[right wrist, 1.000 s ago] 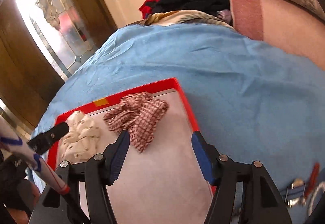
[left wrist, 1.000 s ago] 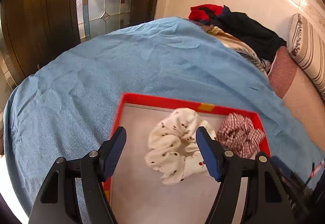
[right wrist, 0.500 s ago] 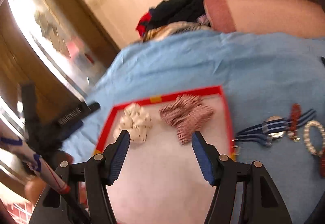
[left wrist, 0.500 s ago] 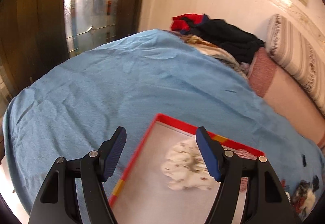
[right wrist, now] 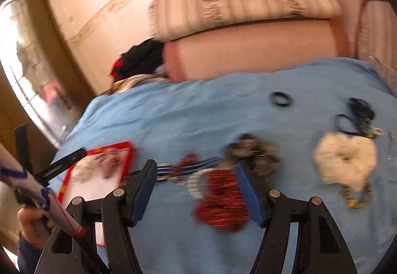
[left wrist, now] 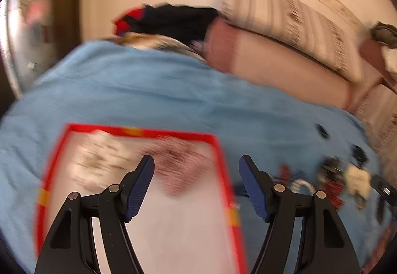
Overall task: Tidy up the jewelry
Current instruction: 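Move both open grippers back toward the remaining accessories, then grasp red polka-dot scrunchie with left gripper while right gripper grasps leopard-print hair tie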
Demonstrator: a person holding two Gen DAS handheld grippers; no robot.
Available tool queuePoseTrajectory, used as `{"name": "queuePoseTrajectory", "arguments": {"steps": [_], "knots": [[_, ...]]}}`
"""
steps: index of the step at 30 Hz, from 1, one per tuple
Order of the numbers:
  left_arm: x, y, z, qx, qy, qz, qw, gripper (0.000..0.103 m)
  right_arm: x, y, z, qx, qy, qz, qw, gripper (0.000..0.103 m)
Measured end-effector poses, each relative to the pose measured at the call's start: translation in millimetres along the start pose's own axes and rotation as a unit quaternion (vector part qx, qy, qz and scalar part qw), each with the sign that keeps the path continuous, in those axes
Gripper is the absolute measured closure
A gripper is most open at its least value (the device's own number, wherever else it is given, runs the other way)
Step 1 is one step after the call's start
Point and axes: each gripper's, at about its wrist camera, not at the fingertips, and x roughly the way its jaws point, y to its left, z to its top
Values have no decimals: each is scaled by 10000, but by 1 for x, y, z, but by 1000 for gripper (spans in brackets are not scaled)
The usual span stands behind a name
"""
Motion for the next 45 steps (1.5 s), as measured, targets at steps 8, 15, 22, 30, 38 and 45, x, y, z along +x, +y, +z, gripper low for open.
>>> {"name": "queuePoseTrajectory", "arguments": {"steps": [8,15,22,30,38,45], "knots": [[31,-87,-31,598,742,-791,9923,33,-5,-100,11,826,-117,-340,9959,39],[27,-130,-64,1242,954,-894,9836,33,-46,-160,23,1480,-563,-709,9848,39],[-2,-163,-90,1124,1079,-1187,9806,33,-80,-215,14,2154,-707,-941,9694,39],[-14,-211,-91,1133,1074,-1482,9766,33,-76,-244,-1,2395,-140,-1250,9627,39],[57,-180,-80,975,1378,-941,9811,39,-74,-251,-18,2347,261,-1148,9649,46],[78,-213,-81,1294,1337,-1120,9761,40,-73,-248,-20,2254,374,-1036,9680,46]]}}
